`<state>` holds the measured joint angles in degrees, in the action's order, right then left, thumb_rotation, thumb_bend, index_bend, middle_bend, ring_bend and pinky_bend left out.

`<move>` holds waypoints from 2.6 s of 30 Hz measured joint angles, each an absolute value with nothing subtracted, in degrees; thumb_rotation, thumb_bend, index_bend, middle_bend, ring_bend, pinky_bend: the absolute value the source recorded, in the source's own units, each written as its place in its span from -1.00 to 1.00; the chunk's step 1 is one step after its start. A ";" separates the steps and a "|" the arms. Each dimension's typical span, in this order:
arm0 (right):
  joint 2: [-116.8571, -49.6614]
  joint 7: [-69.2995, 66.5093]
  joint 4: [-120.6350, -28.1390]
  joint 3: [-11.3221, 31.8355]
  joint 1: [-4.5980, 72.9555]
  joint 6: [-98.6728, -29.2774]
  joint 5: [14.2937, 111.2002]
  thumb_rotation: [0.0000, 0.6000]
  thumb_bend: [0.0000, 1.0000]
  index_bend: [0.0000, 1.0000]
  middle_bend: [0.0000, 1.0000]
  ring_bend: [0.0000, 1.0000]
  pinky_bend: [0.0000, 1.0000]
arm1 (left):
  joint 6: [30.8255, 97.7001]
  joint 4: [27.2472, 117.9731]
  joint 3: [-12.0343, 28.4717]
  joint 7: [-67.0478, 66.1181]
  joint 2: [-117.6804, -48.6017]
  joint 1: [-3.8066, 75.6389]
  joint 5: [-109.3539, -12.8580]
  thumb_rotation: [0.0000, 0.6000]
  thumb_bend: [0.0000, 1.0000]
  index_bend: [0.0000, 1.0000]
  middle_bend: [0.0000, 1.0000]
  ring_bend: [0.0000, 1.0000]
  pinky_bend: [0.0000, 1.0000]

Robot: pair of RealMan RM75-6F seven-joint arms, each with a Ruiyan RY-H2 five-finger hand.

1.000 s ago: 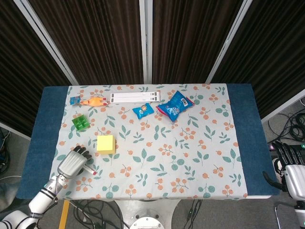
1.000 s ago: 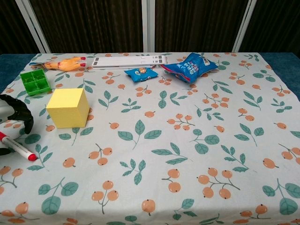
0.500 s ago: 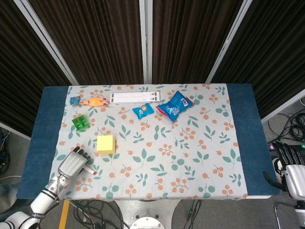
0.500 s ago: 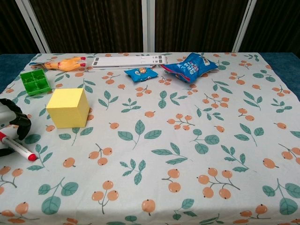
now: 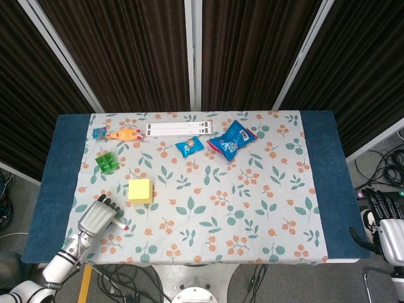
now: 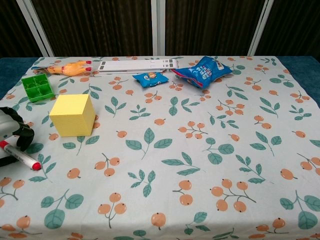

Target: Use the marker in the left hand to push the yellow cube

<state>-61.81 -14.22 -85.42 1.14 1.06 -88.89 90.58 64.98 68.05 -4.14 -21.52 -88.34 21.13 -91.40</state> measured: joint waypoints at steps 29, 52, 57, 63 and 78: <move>-61.78 -14.19 -85.61 1.18 1.23 -88.26 90.35 0.82 -0.60 -1.00 -0.85 -1.00 -1.00 | 64.75 65.64 -3.86 -18.40 -89.49 21.55 -89.62 1.00 -0.32 0.39 0.40 0.01 -0.03; -60.96 -14.17 -85.69 1.76 0.89 -89.44 90.15 0.82 -0.60 -1.00 -0.83 -1.00 -1.00 | 60.59 68.61 2.43 -7.31 -85.11 25.78 -83.26 1.00 -0.30 0.42 0.43 0.07 0.15; -60.94 -14.33 -85.55 1.77 0.76 -89.47 90.00 0.82 -0.60 -1.00 -0.83 -1.00 -1.00 | 56.36 66.78 2.82 -8.76 -86.19 27.53 -80.89 1.00 -0.30 0.42 0.43 0.07 0.15; -60.96 -14.31 -85.51 1.67 0.63 -89.41 89.92 0.82 -0.60 -1.00 -0.82 -1.00 -1.00 | 54.56 65.56 2.79 -9.64 -87.96 28.99 -79.90 1.00 -0.30 0.42 0.43 0.07 0.15; -60.71 -14.05 -85.90 1.69 0.21 -89.74 89.73 0.82 -0.60 -1.00 -0.82 -1.00 -1.00 | 51.94 65.54 4.40 -13.18 -90.44 34.00 -79.60 1.00 -0.29 0.42 0.43 0.07 0.15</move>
<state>-60.71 -14.05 -85.90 1.69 0.21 -89.74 89.73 51.94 65.54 4.40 -13.18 -90.44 34.00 -79.60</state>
